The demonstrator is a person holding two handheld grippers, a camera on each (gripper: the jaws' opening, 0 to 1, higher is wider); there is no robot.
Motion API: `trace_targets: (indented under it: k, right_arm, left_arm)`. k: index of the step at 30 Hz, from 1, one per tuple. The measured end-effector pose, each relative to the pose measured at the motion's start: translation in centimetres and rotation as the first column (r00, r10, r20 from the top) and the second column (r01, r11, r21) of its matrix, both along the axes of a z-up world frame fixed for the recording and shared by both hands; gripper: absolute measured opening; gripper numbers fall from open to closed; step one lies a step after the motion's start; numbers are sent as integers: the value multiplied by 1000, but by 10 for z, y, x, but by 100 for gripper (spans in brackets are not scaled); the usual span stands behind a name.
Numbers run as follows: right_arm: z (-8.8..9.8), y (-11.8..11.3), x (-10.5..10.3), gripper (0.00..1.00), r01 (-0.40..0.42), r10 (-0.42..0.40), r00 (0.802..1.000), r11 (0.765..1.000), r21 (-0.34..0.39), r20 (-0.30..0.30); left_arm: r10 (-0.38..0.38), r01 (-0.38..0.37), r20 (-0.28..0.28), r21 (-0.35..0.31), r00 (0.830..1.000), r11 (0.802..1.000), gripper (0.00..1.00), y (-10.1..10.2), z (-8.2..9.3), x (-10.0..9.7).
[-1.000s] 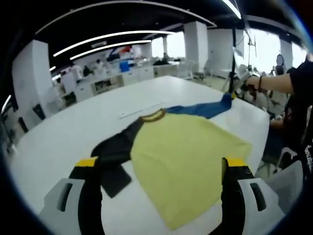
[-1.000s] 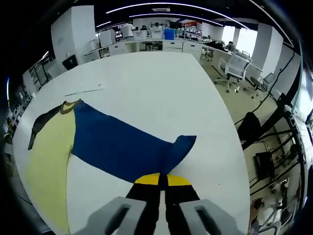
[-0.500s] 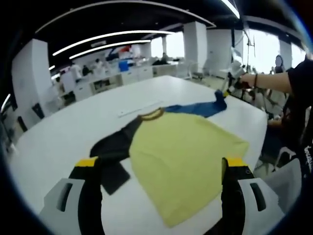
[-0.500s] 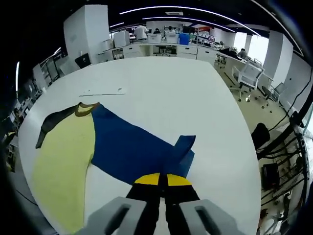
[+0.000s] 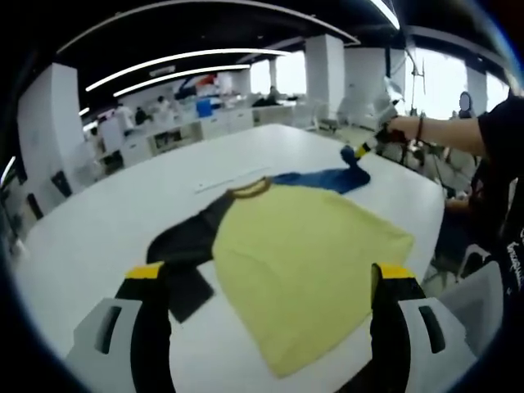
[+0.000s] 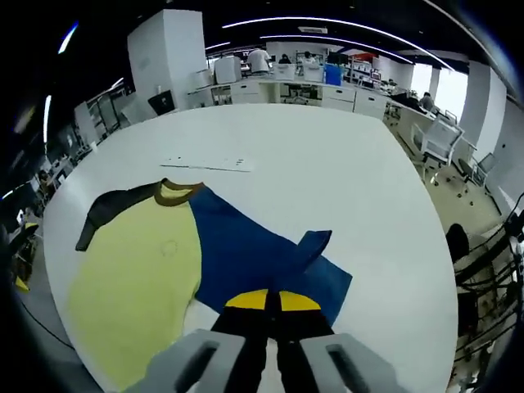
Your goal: Fold the garment on the visible template until the final outline fits inside the template.
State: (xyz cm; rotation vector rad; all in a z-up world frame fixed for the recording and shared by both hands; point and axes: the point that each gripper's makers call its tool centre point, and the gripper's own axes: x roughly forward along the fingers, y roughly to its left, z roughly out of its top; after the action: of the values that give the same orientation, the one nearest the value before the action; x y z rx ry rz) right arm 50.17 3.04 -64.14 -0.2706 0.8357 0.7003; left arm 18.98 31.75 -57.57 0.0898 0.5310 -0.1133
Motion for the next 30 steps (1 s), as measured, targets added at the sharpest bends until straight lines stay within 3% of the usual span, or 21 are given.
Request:
trace_targets:
  k: [12,30]
  right_arm:
    - [17,48,-14,0,-113,113,994,994,11,17]
    - [28,109,-36,0,-224,224,974,974,37,18]
  left_arm:
    - [-5,5,-2,-5,1000,1000,99,-3,0,0]
    - [-16,16,-2,-12,1000,1000,99,-7,-1,-2]
